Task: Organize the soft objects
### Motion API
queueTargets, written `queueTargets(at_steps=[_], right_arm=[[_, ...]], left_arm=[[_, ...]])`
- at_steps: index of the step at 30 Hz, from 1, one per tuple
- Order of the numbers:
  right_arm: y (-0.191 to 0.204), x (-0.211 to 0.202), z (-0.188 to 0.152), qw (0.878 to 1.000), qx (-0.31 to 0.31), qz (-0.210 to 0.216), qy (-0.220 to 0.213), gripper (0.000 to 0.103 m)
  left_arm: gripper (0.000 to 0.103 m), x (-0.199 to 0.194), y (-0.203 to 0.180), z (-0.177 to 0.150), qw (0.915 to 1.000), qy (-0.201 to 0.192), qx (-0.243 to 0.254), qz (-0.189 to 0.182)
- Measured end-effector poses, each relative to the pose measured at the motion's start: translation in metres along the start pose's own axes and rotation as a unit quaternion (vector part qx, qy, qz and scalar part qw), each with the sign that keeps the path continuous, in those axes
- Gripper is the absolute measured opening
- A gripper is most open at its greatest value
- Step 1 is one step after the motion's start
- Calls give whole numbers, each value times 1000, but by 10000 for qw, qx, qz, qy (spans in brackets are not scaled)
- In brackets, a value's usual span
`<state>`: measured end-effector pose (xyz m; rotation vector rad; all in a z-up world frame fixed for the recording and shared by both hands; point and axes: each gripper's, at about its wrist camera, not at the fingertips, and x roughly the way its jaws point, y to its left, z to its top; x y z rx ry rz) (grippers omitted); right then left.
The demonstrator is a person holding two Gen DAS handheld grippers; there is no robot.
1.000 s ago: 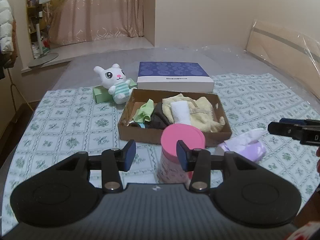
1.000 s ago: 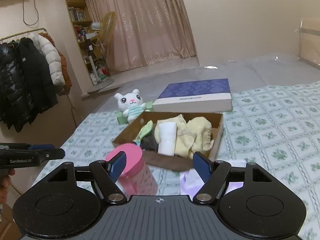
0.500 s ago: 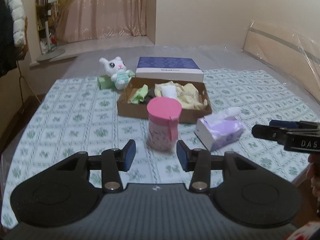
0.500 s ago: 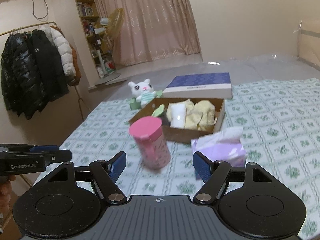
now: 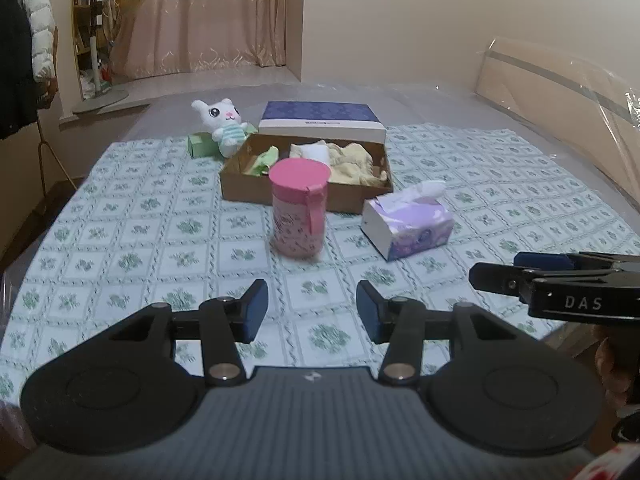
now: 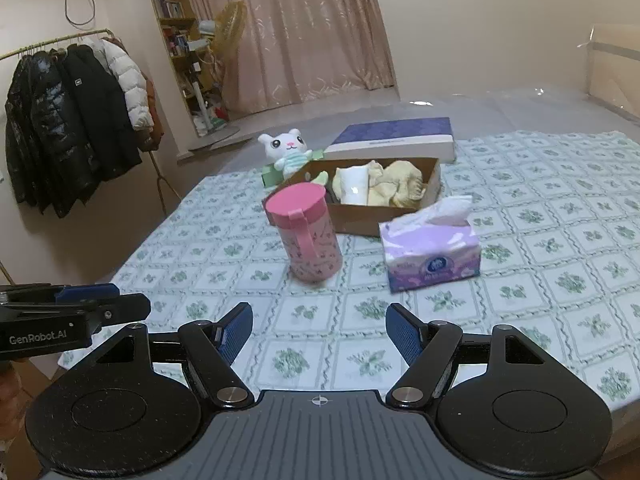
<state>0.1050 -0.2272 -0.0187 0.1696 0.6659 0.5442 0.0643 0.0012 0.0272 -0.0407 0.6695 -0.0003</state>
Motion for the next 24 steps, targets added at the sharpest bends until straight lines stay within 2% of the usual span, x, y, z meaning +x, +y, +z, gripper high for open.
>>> queueTargets(at_steps=[11, 24], right_arm=[[0, -13, -31, 9997, -151, -61, 177, 73], [-7, -8, -55, 9993, -142, -94, 329, 73]], left_arm=[[49, -13, -10, -34, 9998, 52, -158, 89], [49, 0, -23, -61, 9994, 306, -126, 106]])
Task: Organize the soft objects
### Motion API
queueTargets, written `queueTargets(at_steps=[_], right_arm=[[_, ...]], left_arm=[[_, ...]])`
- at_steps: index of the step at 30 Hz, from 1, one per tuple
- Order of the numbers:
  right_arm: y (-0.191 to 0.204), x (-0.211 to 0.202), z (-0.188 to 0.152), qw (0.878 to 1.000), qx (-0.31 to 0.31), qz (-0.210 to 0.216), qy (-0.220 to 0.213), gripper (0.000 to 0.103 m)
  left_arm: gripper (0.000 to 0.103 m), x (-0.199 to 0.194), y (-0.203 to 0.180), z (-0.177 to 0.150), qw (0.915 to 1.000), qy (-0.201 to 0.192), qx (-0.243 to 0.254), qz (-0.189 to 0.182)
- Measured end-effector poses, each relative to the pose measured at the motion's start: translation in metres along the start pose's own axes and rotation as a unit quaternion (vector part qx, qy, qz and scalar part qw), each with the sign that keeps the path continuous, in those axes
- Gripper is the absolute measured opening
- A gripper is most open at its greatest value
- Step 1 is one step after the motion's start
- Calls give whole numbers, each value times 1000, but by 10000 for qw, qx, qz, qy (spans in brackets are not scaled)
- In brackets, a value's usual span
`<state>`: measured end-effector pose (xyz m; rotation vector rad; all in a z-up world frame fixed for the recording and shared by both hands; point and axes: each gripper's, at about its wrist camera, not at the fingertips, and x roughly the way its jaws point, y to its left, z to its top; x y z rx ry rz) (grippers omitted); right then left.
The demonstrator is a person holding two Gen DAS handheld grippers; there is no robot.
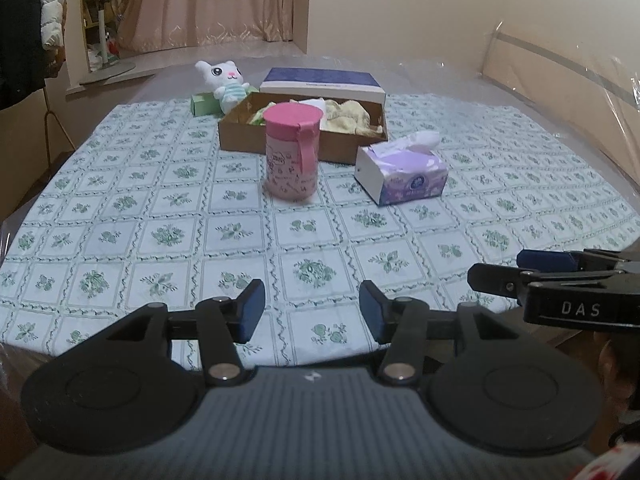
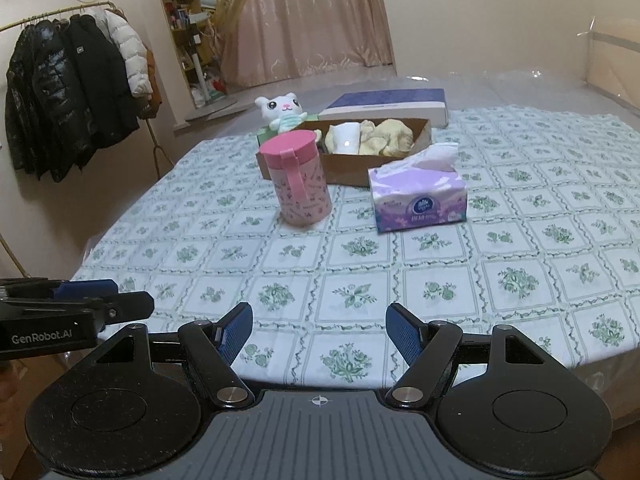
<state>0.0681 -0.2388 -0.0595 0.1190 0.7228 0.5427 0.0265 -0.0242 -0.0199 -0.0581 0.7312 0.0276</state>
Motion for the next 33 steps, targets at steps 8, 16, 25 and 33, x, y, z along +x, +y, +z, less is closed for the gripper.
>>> queueTargets(at_steps=[8, 16, 25, 33], right_arm=[[-3, 7, -1, 9999, -63, -98, 66, 73], [-1, 16, -1, 9998, -97, -137, 147, 73], [0, 23, -1, 9996, -105, -157, 209, 73], [-1, 22, -1, 9996, -95, -168, 192, 73]], left_arm=[[49, 13, -7, 0, 9999, 119, 71, -70], [49, 21, -7, 0, 9998, 192, 47, -83], [49, 25, -8, -1, 9997, 222, 16, -134], [49, 26, -7, 0, 9997, 228, -18, -128]])
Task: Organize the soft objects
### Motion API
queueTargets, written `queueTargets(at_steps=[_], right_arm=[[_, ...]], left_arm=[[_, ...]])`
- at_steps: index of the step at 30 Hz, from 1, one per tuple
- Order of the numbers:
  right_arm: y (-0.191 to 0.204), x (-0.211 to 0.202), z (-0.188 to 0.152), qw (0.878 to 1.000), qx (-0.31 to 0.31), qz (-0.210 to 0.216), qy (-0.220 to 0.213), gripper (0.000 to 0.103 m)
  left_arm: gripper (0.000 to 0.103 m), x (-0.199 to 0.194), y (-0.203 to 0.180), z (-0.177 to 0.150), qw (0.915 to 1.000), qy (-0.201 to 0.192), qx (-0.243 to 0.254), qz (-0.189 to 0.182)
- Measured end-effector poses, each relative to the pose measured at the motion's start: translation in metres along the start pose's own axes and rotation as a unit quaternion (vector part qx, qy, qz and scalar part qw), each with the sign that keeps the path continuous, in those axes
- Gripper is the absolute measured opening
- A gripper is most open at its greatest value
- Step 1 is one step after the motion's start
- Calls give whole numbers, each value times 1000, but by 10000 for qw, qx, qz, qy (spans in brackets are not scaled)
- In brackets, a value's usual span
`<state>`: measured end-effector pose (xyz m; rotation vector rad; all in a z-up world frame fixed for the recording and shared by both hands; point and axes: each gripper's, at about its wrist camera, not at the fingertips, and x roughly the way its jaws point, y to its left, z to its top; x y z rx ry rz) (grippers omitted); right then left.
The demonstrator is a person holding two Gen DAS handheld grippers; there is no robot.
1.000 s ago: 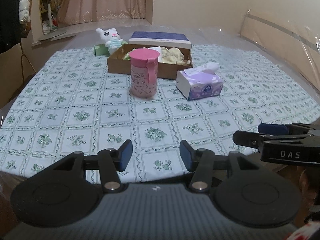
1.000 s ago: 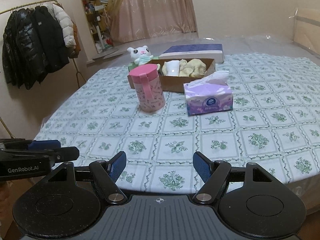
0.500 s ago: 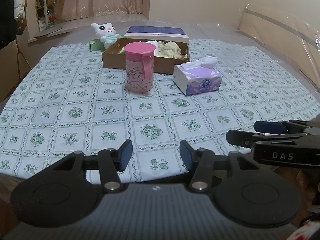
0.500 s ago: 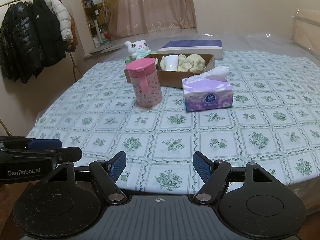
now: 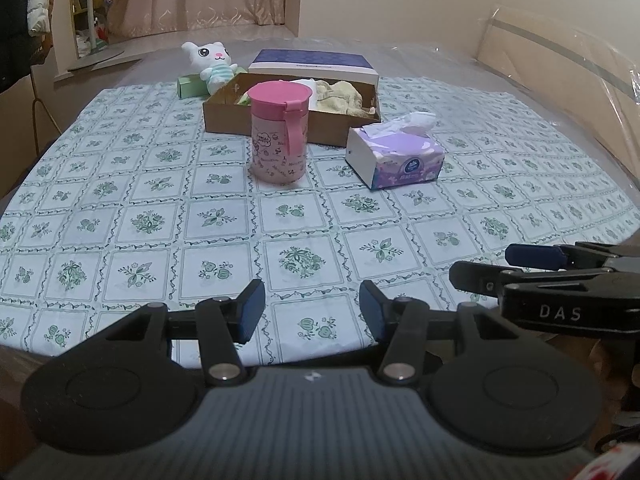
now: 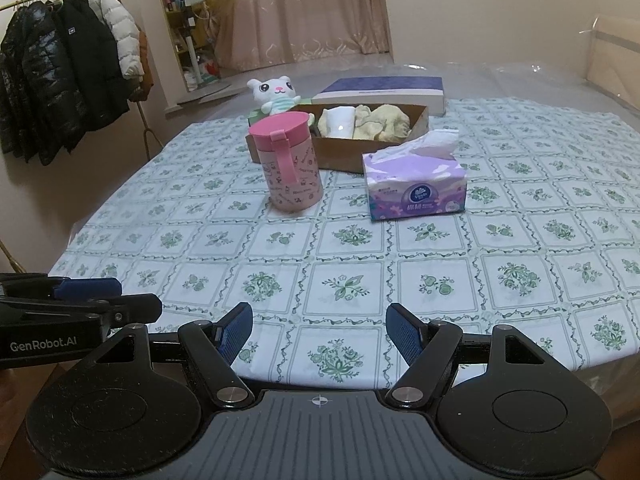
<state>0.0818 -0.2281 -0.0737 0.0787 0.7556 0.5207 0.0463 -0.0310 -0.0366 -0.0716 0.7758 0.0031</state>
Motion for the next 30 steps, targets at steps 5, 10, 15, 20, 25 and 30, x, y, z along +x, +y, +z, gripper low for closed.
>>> queueTargets(at_steps=[5, 10, 15, 20, 25, 30], right_arm=[[0, 0, 0, 10000, 3, -6, -11, 73], [0, 0, 0, 10000, 5, -4, -9, 73], [0, 0, 0, 10000, 4, -4, -9, 73], [0, 0, 1, 10000, -2, -1, -17, 73], [0, 0, 1, 10000, 2, -8, -19, 73], [0, -1, 2, 10000, -4, -4, -26, 73]], left_arm=[[49, 0, 1, 0, 10000, 2, -16, -3], [49, 0, 1, 0, 10000, -14, -18, -1], [49, 1, 2, 0, 10000, -14, -17, 2], [49, 0, 2, 0, 10000, -17, -10, 0], [49, 0, 2, 0, 10000, -19, -13, 1], [49, 0, 2, 0, 10000, -18, -13, 1]])
